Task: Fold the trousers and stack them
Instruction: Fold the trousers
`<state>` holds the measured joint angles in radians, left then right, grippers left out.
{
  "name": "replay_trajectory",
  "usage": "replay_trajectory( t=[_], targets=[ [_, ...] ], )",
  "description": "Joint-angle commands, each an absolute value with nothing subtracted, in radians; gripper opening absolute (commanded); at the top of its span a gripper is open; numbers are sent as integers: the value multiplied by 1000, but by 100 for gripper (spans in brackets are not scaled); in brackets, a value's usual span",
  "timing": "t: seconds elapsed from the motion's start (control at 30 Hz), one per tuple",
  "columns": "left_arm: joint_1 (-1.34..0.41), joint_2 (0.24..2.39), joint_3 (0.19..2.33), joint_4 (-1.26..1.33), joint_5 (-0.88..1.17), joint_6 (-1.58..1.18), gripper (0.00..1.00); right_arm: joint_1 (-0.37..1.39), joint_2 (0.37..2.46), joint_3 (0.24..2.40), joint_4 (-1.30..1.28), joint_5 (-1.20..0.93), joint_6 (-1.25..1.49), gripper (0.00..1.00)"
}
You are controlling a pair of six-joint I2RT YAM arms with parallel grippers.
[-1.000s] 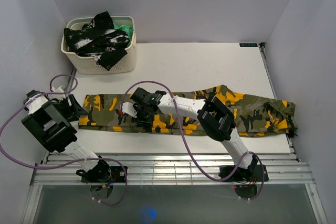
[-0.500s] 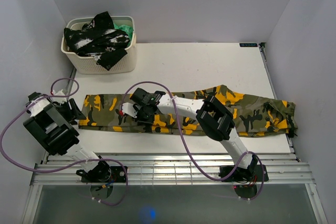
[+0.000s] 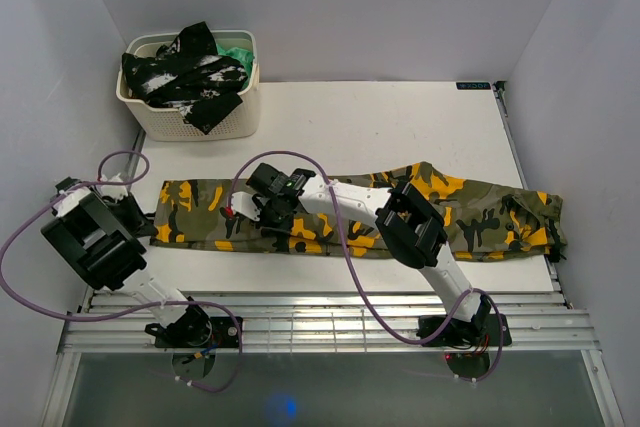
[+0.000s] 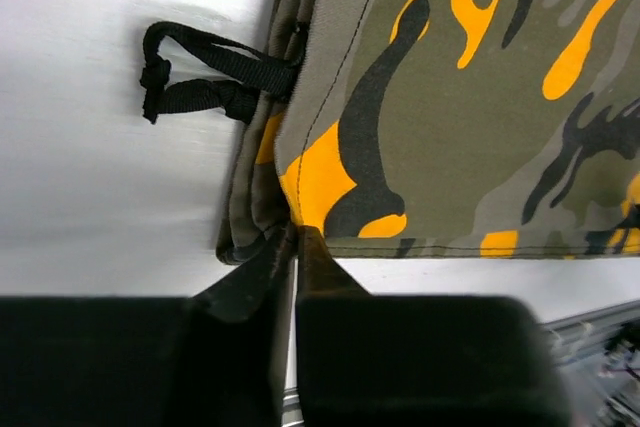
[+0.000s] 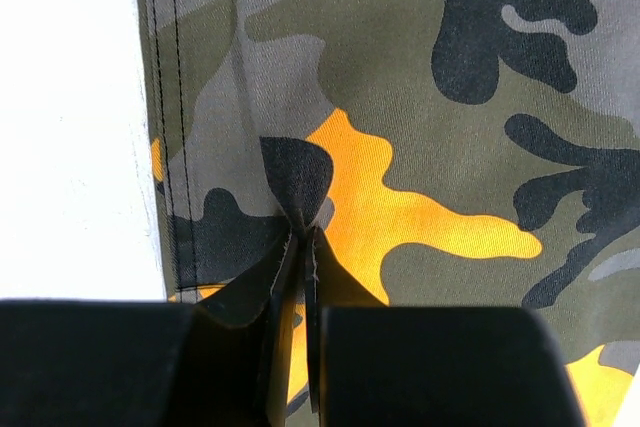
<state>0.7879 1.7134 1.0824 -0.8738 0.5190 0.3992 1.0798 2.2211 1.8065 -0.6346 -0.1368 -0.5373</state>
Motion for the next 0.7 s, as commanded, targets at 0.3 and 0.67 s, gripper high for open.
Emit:
replay_trajectory(
  t=[0.3, 0.67],
  targets=[
    [788, 1652, 1265, -1011, 578, 443, 0, 1075, 2109, 1836, -661, -198, -525, 8],
    [788, 1644, 1240, -1019, 568, 445, 0, 1075, 2163, 1743, -678, -372, -499, 8]
  ],
)
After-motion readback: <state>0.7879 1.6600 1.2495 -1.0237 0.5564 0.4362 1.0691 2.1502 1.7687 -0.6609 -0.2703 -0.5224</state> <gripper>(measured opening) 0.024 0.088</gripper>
